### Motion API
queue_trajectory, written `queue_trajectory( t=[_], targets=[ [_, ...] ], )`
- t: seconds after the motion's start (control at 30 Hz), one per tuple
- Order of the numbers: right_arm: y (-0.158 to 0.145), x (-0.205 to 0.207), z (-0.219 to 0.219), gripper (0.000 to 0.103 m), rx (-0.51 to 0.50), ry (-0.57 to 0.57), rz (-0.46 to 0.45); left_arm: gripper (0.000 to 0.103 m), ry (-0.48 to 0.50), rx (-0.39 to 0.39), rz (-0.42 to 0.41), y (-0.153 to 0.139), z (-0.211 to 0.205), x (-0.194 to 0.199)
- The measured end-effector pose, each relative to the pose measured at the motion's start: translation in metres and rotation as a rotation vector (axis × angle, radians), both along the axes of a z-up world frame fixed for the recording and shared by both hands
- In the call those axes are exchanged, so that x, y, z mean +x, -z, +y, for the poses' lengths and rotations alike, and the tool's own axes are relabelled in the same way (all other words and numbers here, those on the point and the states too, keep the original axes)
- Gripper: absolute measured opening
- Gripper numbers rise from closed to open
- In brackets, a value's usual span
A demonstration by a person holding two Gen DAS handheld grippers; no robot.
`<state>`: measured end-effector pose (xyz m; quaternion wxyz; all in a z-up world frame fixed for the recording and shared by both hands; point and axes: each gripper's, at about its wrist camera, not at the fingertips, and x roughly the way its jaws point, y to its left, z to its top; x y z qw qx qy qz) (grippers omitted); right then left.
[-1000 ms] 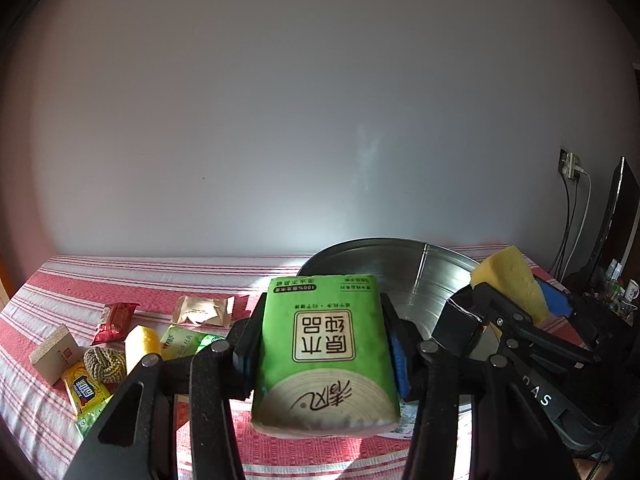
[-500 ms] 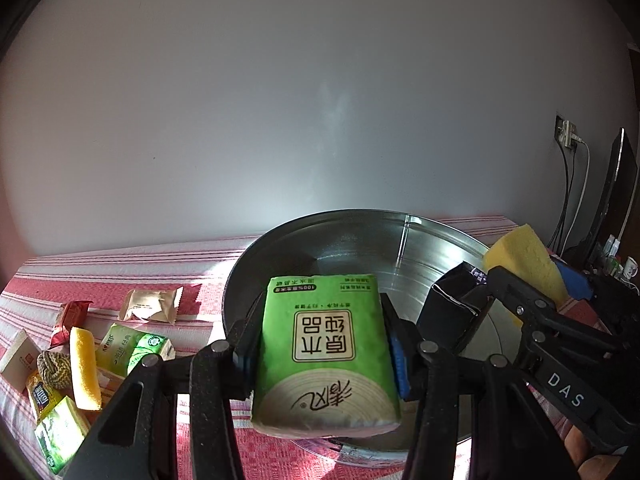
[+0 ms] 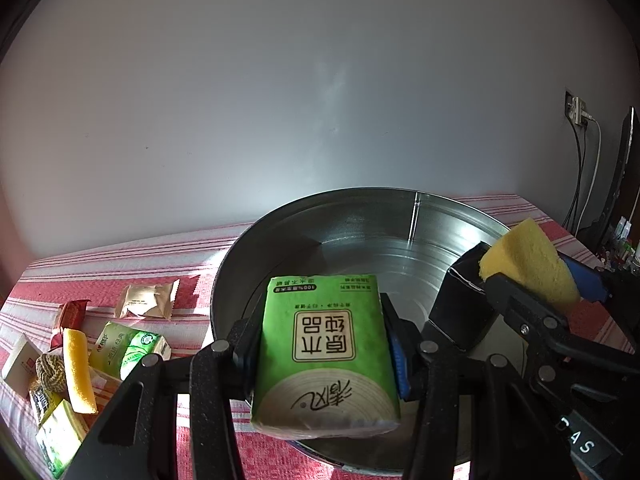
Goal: Organize objects
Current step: 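Release the green tissue pack and yellow sponge into the blue tin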
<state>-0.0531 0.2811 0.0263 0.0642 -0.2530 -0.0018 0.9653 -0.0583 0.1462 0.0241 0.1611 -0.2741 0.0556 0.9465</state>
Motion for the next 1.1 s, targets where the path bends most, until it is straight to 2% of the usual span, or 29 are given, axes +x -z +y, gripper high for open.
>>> queue_trajectory(
  t=[0.2,0.27,0.3,0.33,0.37,0.43,0.47,0.5,0.67,0.8,0.93,1.1],
  targets=[
    [0.001,-0.001,0.008,0.060,-0.020,-0.004,0.010,0.052,0.011,0.027,-0.004,-0.003,-0.005,-0.002],
    [0.000,-0.002,0.014,0.065,-0.045,0.001,0.020,0.053,0.011,0.043,0.000,-0.006,-0.007,-0.003],
    [-0.001,0.000,0.017,0.073,-0.064,0.004,0.026,0.054,0.010,0.049,0.000,-0.008,-0.010,-0.004],
    [-0.004,0.002,0.022,0.082,-0.090,0.005,0.041,0.061,0.007,0.055,0.003,-0.011,-0.012,-0.003],
    [-0.008,0.006,0.028,0.087,-0.122,0.008,0.069,0.071,-0.003,0.065,0.018,-0.015,-0.015,-0.001],
    [-0.017,0.017,0.041,0.098,-0.187,0.030,0.144,0.082,-0.041,0.083,0.067,-0.022,-0.021,0.004],
    [-0.020,0.021,0.048,0.099,-0.214,0.041,0.172,0.087,-0.055,0.087,0.088,-0.024,-0.021,0.007],
    [-0.023,0.024,0.053,0.099,-0.230,0.057,0.188,0.087,-0.058,0.088,0.098,-0.026,-0.022,0.008],
    [-0.030,0.042,0.083,0.099,-0.278,0.235,0.285,0.087,-0.083,0.083,0.123,-0.028,-0.027,0.013],
    [-0.029,0.051,0.103,0.099,-0.292,0.390,0.315,0.087,-0.132,0.048,0.173,-0.030,-0.035,0.021],
    [-0.026,0.049,0.109,0.099,-0.317,0.421,0.294,0.087,-0.175,-0.032,0.242,-0.023,-0.043,0.033],
    [-0.024,0.048,0.106,0.099,-0.280,0.443,0.281,0.087,-0.188,-0.032,0.228,-0.017,-0.061,0.036]
  ],
)
